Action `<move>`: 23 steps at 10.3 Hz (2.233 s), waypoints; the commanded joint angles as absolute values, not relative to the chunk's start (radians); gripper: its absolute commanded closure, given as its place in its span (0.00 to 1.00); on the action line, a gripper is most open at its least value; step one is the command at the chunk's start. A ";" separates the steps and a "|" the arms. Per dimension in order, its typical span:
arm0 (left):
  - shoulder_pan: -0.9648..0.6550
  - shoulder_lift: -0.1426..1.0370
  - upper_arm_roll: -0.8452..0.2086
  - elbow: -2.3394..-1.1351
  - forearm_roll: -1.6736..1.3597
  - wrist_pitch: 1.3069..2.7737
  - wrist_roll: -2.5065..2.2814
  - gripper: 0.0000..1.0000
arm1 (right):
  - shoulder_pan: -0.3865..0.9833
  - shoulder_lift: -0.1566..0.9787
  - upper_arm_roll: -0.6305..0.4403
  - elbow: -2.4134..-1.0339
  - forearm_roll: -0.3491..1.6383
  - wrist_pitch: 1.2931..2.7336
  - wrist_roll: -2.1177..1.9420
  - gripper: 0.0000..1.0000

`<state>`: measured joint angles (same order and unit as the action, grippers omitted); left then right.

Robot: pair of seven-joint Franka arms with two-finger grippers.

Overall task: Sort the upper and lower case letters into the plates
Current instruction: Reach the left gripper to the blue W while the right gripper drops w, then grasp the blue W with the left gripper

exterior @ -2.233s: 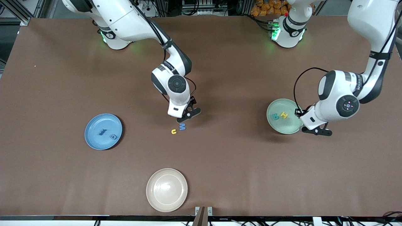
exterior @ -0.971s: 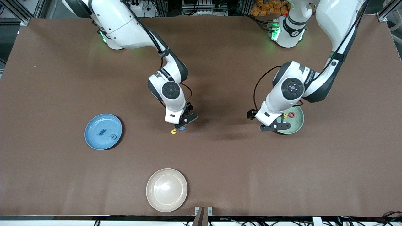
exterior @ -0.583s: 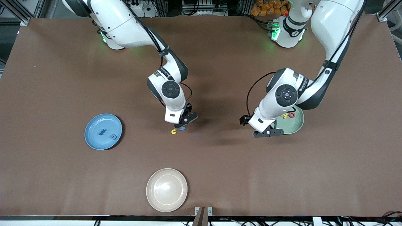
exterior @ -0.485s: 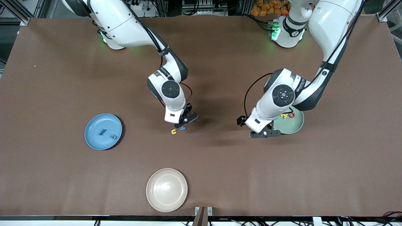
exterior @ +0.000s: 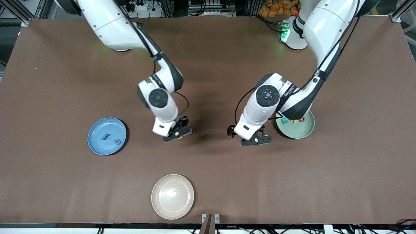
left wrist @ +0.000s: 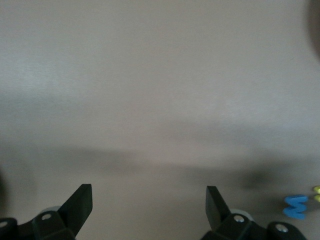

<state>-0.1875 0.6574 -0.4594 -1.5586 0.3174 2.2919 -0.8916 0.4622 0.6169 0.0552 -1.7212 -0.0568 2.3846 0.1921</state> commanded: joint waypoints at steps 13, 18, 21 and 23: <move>-1.034 1.003 0.239 -1.344 0.540 2.870 -1.017 0.00 | -0.046 0.491 0.046 -1.881 -0.084 2.273 -0.029 0.00; -1.052 1.103 0.273 -1.279 0.560 2.870 -1.037 0.18 | -0.048 0.491 0.044 -1.884 -0.086 2.266 -0.031 0.00; -1.051 1.112 0.273 -1.278 0.560 2.869 -1.048 0.39 | -0.048 0.491 0.044 -1.882 -0.086 2.253 -0.032 0.00; -1.051 1.114 0.273 -1.278 0.557 2.869 -1.049 0.58 | -0.048 0.491 0.044 -1.882 -0.086 2.253 -0.032 0.00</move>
<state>-1.0437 1.0668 0.2527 -1.3280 0.5335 2.8731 -1.0173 -0.0293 0.5161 0.0312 -1.8570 -0.0832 2.2554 -0.0153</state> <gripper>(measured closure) 0.405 0.000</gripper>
